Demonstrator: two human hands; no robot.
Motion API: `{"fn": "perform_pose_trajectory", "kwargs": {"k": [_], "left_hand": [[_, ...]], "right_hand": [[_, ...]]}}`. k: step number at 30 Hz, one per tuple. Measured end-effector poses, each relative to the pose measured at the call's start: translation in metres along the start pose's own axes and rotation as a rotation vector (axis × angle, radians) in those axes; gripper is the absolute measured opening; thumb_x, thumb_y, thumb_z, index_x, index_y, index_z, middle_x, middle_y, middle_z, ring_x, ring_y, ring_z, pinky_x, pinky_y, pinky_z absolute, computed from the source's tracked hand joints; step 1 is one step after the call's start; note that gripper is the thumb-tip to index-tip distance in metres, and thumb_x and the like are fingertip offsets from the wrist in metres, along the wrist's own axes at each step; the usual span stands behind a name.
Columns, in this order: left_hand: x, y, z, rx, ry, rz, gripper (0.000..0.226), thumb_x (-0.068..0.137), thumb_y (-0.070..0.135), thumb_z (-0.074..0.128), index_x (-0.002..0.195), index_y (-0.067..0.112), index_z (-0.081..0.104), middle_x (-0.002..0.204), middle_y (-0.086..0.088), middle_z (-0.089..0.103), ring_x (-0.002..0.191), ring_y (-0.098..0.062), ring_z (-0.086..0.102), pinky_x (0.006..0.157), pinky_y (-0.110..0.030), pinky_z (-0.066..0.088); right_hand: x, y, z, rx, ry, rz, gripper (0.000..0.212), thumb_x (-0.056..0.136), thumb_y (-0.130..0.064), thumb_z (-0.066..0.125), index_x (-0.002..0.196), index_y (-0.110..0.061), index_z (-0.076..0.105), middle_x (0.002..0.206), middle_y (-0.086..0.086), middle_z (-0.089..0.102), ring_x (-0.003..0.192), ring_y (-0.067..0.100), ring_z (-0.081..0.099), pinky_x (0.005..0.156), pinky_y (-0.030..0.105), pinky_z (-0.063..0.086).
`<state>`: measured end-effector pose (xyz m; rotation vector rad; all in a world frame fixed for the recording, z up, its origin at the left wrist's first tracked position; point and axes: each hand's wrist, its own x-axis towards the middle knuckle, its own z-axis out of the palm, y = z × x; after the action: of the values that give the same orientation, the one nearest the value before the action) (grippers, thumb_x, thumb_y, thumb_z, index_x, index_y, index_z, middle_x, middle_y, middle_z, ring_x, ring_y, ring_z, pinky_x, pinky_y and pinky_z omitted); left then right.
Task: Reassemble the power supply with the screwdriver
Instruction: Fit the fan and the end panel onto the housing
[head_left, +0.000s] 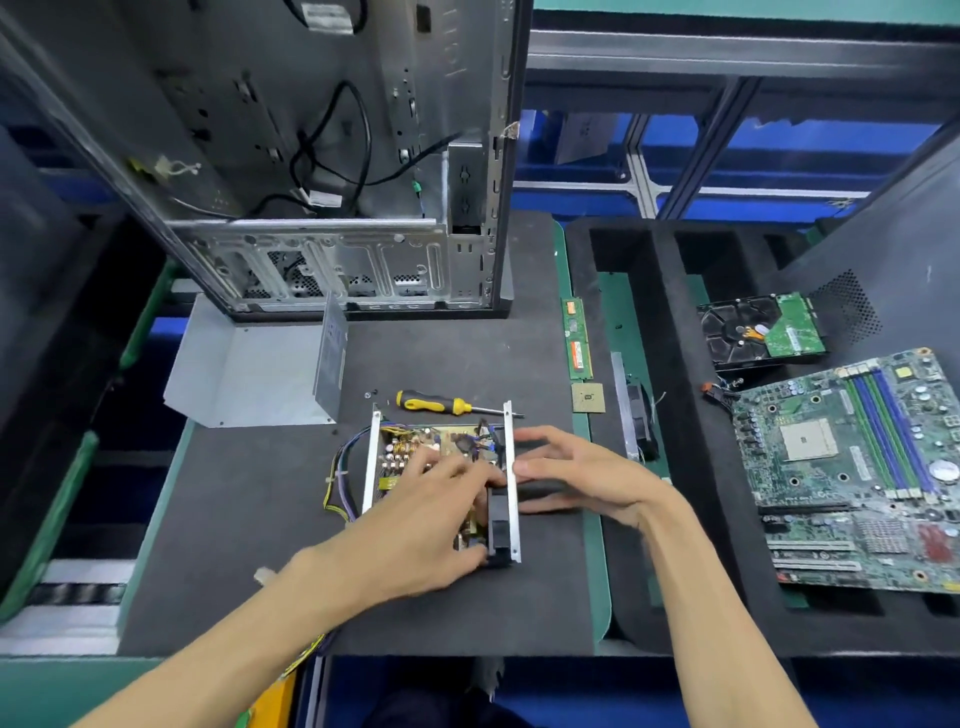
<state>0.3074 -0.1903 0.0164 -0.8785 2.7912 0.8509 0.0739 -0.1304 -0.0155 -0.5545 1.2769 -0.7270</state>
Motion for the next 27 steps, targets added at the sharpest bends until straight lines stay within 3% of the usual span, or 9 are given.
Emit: {"fn": "perform_pose_trajectory", "kwargs": {"k": [3,7,11,15,18,20,22,24,27], "left_hand": [[-0.007,0.005,0.005,-0.147,-0.096,-0.049,0.071,0.083,0.046,0.062,0.140,0.047,0.020,0.104,0.022,0.051,0.108,-0.015,0.029,0.088,-0.023,0.034],[-0.004,0.031,0.008,-0.128,0.071,-0.202,0.064,0.077,0.078,0.052,0.125,0.042,0.034,0.080,0.024,0.045,0.093,-0.013,0.035,0.072,-0.018,0.029],[0.010,0.054,0.011,0.042,0.263,-0.299,0.044,0.090,0.059,0.056,0.111,0.025,0.038,0.064,0.012,0.050,0.071,-0.020,0.045,0.075,-0.034,0.023],[0.016,0.056,0.007,0.043,0.254,-0.306,0.040,0.090,0.044,0.057,0.115,0.018,0.041,0.084,0.004,0.068,0.085,-0.029,0.060,0.075,-0.035,0.027],[0.009,0.050,-0.004,-0.082,0.213,-0.284,0.031,0.082,0.041,0.066,0.096,0.023,0.045,0.067,0.010,0.055,0.074,-0.024,0.055,0.061,-0.034,0.029],[0.001,0.042,-0.014,-0.181,0.193,-0.289,0.031,0.076,0.040,0.071,0.085,0.027,0.044,0.056,0.011,0.048,0.060,-0.013,0.048,0.054,-0.030,0.031],[-0.010,0.033,-0.025,-0.315,0.168,-0.288,0.034,0.077,0.041,0.074,0.082,0.026,0.044,0.054,0.009,0.050,0.051,-0.011,0.042,0.054,-0.031,0.034],[-0.019,0.024,-0.037,-0.478,0.138,-0.273,0.035,0.080,0.040,0.075,0.083,0.024,0.044,0.055,-0.001,0.055,0.047,-0.013,0.038,0.051,-0.029,0.033],[-0.031,0.013,-0.050,-0.673,0.143,-0.252,0.035,0.088,0.026,0.076,0.086,0.019,0.042,0.056,-0.011,0.060,0.044,-0.012,0.037,0.047,-0.022,0.032]], "right_hand": [[0.001,-0.001,-0.002,-0.003,-0.004,-0.021,0.070,0.080,-0.025,0.086,0.141,-0.024,0.052,0.122,0.012,0.071,0.115,0.024,0.069,0.094,0.047,0.058],[0.002,0.000,-0.002,-0.013,-0.023,-0.069,0.080,0.081,-0.023,0.085,0.145,-0.046,0.042,0.119,0.018,0.071,0.115,0.027,0.069,0.090,0.041,0.059],[0.002,0.000,-0.001,-0.078,-0.016,-0.115,0.086,0.081,-0.028,0.085,0.148,-0.053,0.037,0.116,0.015,0.074,0.114,0.026,0.069,0.106,0.047,0.051],[0.001,-0.001,-0.002,-0.124,-0.006,-0.149,0.084,0.080,-0.029,0.086,0.148,-0.046,0.040,0.114,0.012,0.075,0.113,0.026,0.070,0.113,0.050,0.043],[0.004,0.000,0.003,-0.166,0.032,-0.172,0.094,0.072,-0.038,0.090,0.150,-0.030,0.039,0.108,0.008,0.076,0.107,0.024,0.073,0.107,0.050,0.049],[0.008,-0.001,0.012,-0.183,0.065,-0.203,0.097,0.065,-0.046,0.093,0.146,-0.024,0.045,0.097,0.004,0.075,0.096,0.017,0.074,0.095,0.047,0.058],[0.011,-0.005,0.024,-0.210,0.090,-0.258,0.083,0.066,-0.053,0.086,0.138,-0.029,0.053,0.097,0.004,0.069,0.094,0.014,0.071,0.090,0.046,0.060],[0.015,-0.008,0.038,-0.255,0.095,-0.309,0.071,0.069,-0.063,0.083,0.128,-0.038,0.053,0.113,0.004,0.067,0.106,0.018,0.068,0.093,0.044,0.058],[0.020,-0.015,0.060,-0.179,0.110,-0.350,0.066,0.067,-0.061,0.081,0.119,-0.036,0.050,0.114,0.003,0.071,0.099,0.013,0.070,0.078,0.028,0.056]]}}
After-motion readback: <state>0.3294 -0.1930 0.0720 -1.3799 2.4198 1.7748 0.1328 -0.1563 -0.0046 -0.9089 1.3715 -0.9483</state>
